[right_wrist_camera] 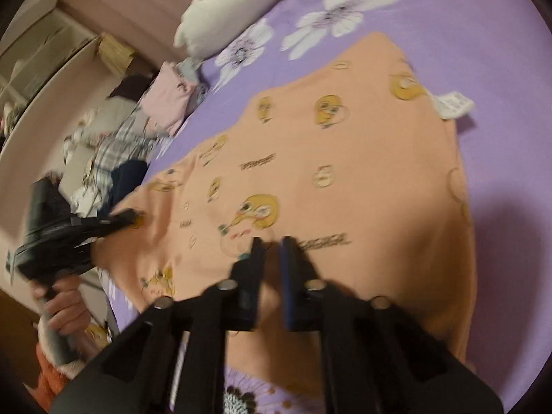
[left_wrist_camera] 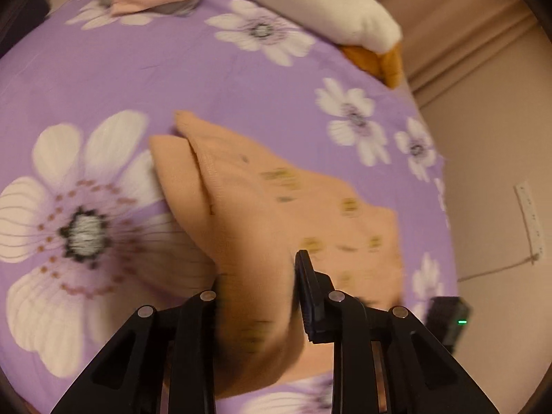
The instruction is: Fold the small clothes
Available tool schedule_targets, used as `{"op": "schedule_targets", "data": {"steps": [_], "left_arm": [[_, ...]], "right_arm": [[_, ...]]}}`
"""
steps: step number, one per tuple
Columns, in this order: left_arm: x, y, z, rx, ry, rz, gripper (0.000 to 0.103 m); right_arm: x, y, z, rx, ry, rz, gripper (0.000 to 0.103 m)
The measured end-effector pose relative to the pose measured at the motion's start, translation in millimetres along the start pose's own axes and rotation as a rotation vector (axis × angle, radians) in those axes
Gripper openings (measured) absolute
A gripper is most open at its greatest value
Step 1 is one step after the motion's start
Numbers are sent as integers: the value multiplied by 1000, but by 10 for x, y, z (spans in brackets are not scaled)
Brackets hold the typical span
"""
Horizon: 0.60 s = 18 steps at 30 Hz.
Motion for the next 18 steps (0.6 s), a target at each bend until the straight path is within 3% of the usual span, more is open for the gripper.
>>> {"op": "schedule_targets", "data": {"steps": [3, 6, 8, 11, 12, 14, 15, 16, 18], "left_arm": [[-535, -228, -68, 53, -105, -16, 25], [-974, -620, -301, 122, -249, 37, 25], [-1085, -795, -453, 175, -303, 72, 25], [-1053, -666, -442, 169, -300, 75, 29], [-1002, -549, -425, 178, -270, 40, 34], [-912, -325, -375, 162, -204, -51, 56], [-846, -175, -361, 133, -170, -86, 72], [-759, 39, -358, 76, -150, -93, 77], [-746, 248, -414, 1, -199, -47, 77]], "right_arm": [[-213, 116, 41, -37, -153, 122, 3], [-313, 267, 29, -99, -183, 112, 2], [-378, 328, 24, -129, -216, 141, 2], [-444, 319, 26, -126, -263, 186, 0], [-437, 318, 40, -121, -262, 191, 0], [-392, 301, 40, -109, -241, 181, 2], [-379, 296, 46, -106, -234, 180, 4], [-349, 287, 59, -101, -223, 184, 5], [-363, 303, 80, -92, -217, 187, 5]]}}
Point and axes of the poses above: each gripper's, at about its wrist camera, not at the fingertips, and y roughly against the way its jaws point, x to its left, z to its top, the point moved 3 cm from there along -y, roughly the way its jaws point, and after that the axes turned 7 degrees about z, right-handed, at the moved point
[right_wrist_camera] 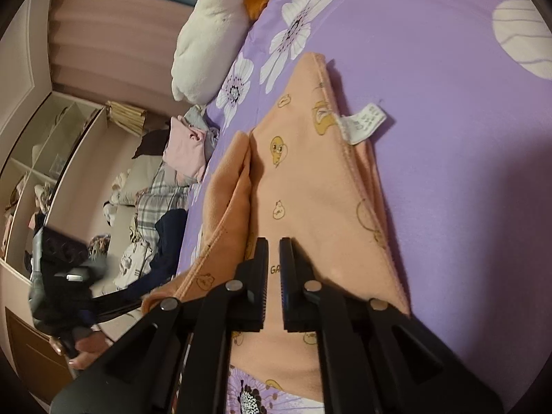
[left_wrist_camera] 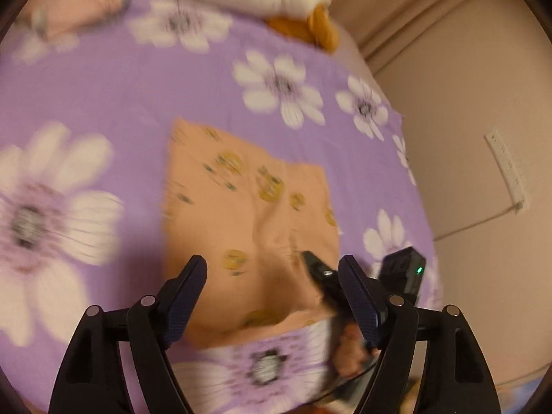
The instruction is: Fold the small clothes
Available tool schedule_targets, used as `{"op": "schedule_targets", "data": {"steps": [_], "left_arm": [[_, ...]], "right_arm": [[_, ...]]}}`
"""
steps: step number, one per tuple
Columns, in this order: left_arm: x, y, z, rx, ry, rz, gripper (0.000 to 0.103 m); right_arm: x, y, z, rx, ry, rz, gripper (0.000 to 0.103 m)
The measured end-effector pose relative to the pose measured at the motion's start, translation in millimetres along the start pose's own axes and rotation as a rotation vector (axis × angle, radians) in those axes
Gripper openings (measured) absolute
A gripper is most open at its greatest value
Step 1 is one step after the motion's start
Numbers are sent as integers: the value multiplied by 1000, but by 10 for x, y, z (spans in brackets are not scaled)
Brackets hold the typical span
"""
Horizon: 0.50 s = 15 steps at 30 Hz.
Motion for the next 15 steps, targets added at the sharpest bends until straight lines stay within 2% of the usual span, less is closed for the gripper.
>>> {"op": "schedule_targets", "data": {"steps": [2, 3, 4, 5, 6, 7, 8, 10, 13, 14, 15], "left_arm": [[17, 176, -176, -71, -97, 59, 81], [38, 176, -240, -76, -110, 81, 82], [106, 117, -366, -65, -132, 131, 82], [119, 51, -445, -48, -153, 156, 82], [140, -28, -511, -25, -179, 177, 82], [134, -173, -633, 15, -221, 190, 82], [133, -260, -680, 42, -236, 196, 82], [130, -393, -772, 73, -224, 195, 82], [76, -519, -809, 41, -202, 168, 82], [60, -584, -793, 28, -212, 202, 82], [68, -646, -776, 14, -231, 280, 82]], "right_arm": [[-1, 18, 6, 0, -6, 18, 10], [-11, 46, 10, -1, -14, 34, 13], [-2, 64, 9, 0, -23, 65, 25], [41, 72, 3, 1, -31, 113, 43], [95, 71, 6, 4, -31, 166, 54], [165, 82, -12, 6, -26, 222, 73], [262, 76, -30, 6, -19, 270, 83], [400, 19, -102, 26, -4, 255, 83], [614, -214, -248, 114, 67, 189, 83], [673, -309, -273, 128, 88, 144, 81], [705, -392, -281, 133, 101, 100, 78]]}}
Point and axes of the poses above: each gripper's, at about its wrist camera, not at the fingertips, and y roughly against the way its jaws point, x to its left, z to its top, the point moved 3 cm from there along -y, roughly the way its jaws point, and after that the axes turned 7 degrees about z, right-handed, at the moved point
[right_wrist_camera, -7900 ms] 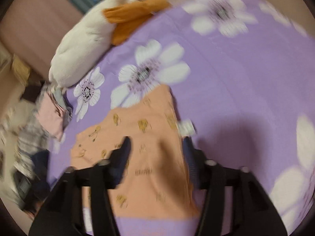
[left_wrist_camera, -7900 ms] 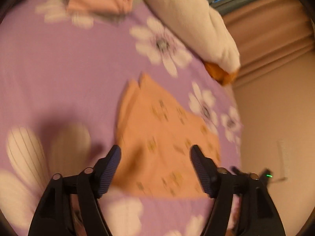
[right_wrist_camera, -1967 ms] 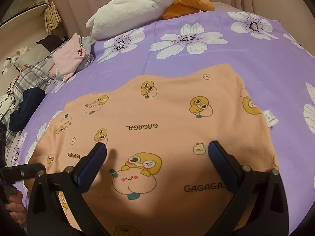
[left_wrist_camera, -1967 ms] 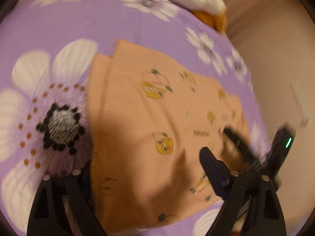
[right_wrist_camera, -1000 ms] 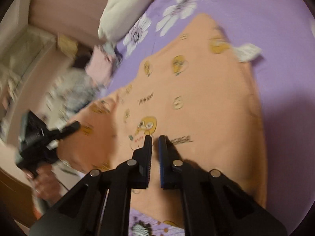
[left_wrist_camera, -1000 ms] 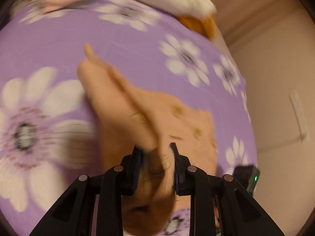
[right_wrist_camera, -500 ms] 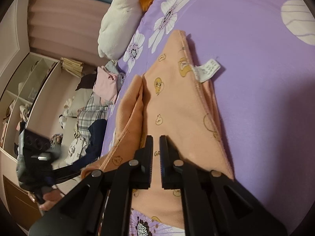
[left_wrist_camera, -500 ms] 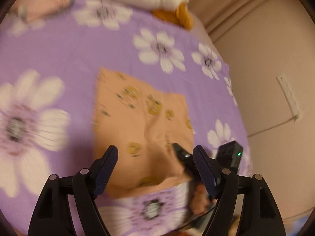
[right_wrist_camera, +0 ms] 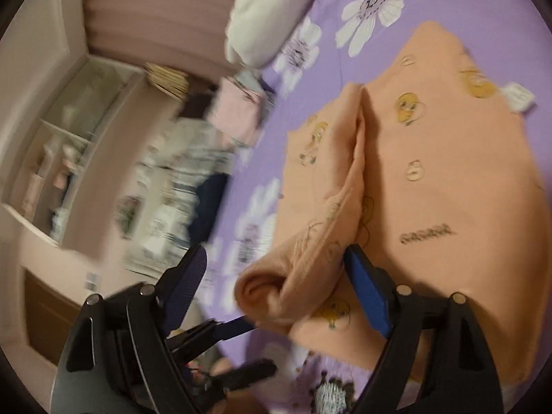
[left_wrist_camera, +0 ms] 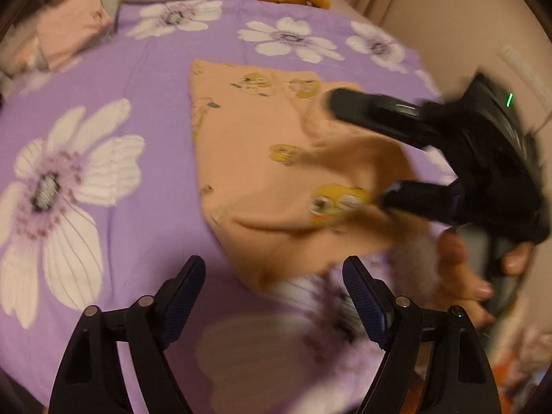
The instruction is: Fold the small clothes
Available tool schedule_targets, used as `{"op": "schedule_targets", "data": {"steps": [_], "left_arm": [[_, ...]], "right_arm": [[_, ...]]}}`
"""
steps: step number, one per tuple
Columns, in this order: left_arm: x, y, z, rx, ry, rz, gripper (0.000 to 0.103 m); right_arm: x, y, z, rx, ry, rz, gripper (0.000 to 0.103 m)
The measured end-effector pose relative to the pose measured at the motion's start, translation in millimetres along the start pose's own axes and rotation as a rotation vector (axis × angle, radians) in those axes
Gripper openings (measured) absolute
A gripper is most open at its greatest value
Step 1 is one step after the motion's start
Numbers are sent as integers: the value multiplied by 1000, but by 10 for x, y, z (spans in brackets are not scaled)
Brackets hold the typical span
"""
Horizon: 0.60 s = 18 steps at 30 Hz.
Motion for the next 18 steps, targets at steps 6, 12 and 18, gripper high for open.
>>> {"op": "schedule_targets", "data": {"steps": [6, 12, 18], "left_arm": [[37, -153, -7, -40, 9, 93, 56], [49, -168, 36, -71, 66, 98, 53], [-17, -159, -9, -86, 49, 127, 53]], "right_arm": [[-207, -133, 167, -56, 11, -134, 18], [-144, 588, 103, -244, 44, -30, 17], [-667, 790, -31, -252, -120, -123, 17]]}}
Point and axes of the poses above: each gripper's, at about its wrist camera, not at the fingertips, and y roughly against the way its jaws point, x to its left, z to its top, the point moved 3 cm from there along -y, roughly the way its jaws point, and after that the axes turned 7 degrees about z, right-handed, at the moved point
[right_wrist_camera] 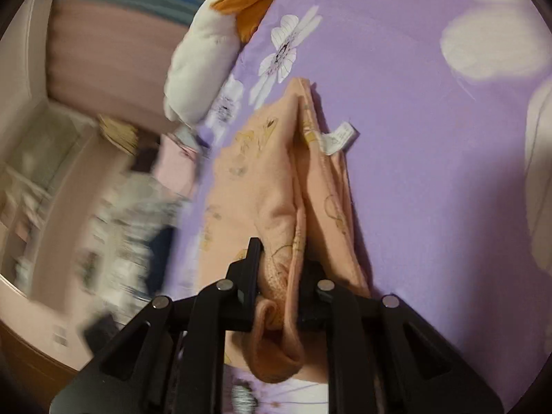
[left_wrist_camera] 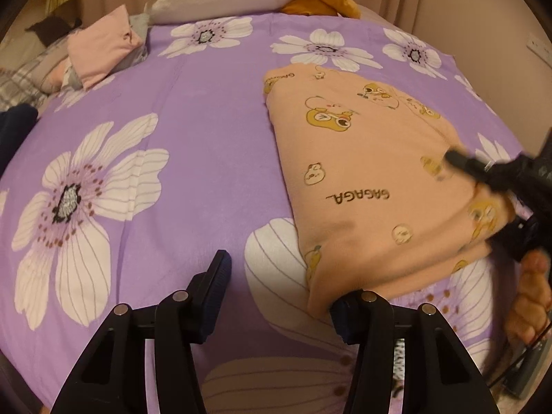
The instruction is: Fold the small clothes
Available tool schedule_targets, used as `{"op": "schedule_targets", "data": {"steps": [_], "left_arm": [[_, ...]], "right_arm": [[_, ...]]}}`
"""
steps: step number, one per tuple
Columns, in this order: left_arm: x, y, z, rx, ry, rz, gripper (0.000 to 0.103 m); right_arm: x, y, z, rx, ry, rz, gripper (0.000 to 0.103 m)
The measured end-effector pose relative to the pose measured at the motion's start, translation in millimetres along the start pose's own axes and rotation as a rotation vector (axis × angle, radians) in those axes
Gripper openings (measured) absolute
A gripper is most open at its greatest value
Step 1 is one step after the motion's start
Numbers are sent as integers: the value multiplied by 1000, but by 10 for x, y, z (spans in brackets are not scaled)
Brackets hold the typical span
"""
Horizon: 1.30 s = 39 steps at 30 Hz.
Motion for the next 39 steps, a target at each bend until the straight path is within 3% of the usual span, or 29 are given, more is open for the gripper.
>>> {"op": "schedule_targets", "data": {"steps": [2, 5, 8, 11, 14, 18, 21, 24, 27, 29, 31, 32, 33, 34, 36, 39], "left_arm": [[-1, 5, 15, 19, 10, -23, 53], [2, 15, 10, 32, 11, -31, 53], [-6, 24, -35, 17, -8, -43, 56], [-16, 15, -75, 1, -17, -39, 58], [-45, 24, -73, 2, -26, -23, 58], [20, 74, -84, 39, -27, -52, 58], [138, 279, -105, 52, 26, -137, 50], [206, 633, 26, -59, 26, -138, 46], [117, 798, 207, -141, 0, -129, 46], [-19, 729, 313, -139, 3, -174, 46], [-203, 466, 314, -60, -28, -196, 46], [-287, 241, 243, 15, -50, -166, 46], [-321, 87, 168, 67, -54, -142, 46], [-324, 0, 66, 45, -41, -145, 46], [-306, 55, 2, -26, -44, -163, 46], [-283, 31, 22, 4, -33, -187, 46]], "right_arm": [[203, 142, 71, -86, 84, 18, 16], [371, 209, 57, -116, 136, 18, 16], [302, 254, 56, -99, 131, -21, 16], [155, 273, 46, -109, 125, -149, 16], [-8, 299, 91, -104, 27, -33, 16], [-8, 181, 62, -77, 85, -156, 15], [10, 225, 68, -71, 77, -147, 19], [103, 455, 65, -104, 71, -187, 24], [625, 703, -45, -158, 289, -207, 24], [780, 679, -141, -129, 333, -197, 24], [768, 518, -238, -58, 334, -199, 22], [662, 366, -291, 2, 315, -250, 21], [483, 204, -342, 66, 279, -362, 18], [357, 130, -378, 100, 257, -427, 9], [300, 140, -402, 82, 257, -413, 9], [287, 213, -330, 110, 226, -396, 9]]}}
Point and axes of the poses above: each gripper's, at about its wrist camera, not at the fingertips, and y roughly against the way its jaws point, x to its left, z to its top, the point moved 3 cm from there along -y, roughly the way its jaws point, and after that the axes turned 7 degrees about z, right-handed, at the moved point
